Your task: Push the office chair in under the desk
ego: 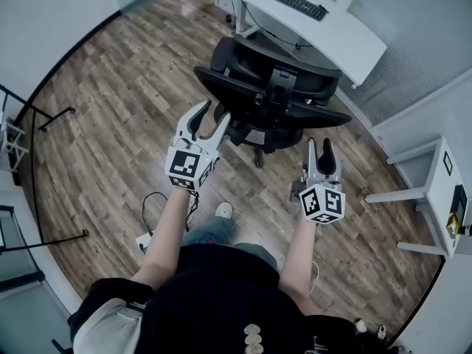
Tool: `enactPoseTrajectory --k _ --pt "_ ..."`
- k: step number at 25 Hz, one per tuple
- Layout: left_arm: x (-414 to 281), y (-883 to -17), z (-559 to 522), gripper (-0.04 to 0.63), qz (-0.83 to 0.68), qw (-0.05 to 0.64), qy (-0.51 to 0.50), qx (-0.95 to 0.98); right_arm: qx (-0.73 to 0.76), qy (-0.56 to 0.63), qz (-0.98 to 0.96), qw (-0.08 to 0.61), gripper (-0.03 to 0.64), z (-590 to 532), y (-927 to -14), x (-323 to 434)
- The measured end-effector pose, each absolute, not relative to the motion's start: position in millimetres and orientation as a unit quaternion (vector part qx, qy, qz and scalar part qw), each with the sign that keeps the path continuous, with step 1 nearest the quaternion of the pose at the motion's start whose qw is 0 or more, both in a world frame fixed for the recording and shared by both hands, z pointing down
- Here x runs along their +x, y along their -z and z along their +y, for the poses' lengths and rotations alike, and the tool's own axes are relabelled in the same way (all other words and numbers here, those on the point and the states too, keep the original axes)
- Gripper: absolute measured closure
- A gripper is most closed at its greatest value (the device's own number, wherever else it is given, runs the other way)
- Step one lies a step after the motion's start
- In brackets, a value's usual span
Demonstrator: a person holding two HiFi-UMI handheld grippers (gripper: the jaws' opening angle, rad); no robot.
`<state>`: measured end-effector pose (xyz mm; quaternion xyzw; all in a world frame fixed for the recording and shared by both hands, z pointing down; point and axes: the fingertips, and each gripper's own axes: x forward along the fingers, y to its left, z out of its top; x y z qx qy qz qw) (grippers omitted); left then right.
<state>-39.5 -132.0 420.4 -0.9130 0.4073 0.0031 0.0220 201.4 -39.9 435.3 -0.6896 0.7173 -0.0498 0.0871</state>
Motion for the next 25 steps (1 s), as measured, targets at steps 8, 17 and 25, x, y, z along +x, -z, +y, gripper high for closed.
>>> enactPoseTrajectory --k 8,17,25 --pt "-22 -407 -195 0.402 0.395 0.032 -0.005 -0.918 -0.700 0.040 0.707 0.090 0.426 -89 -420 221" --pt "-5 -408 -223 0.403 0.385 0.036 0.024 -0.922 -0.682 0.024 0.729 0.044 0.428 -117 -411 235" --pt "16 -421 -223 0.359 0.268 0.127 0.188 -0.936 -0.566 -0.044 0.808 -0.156 0.426 -137 -405 219"
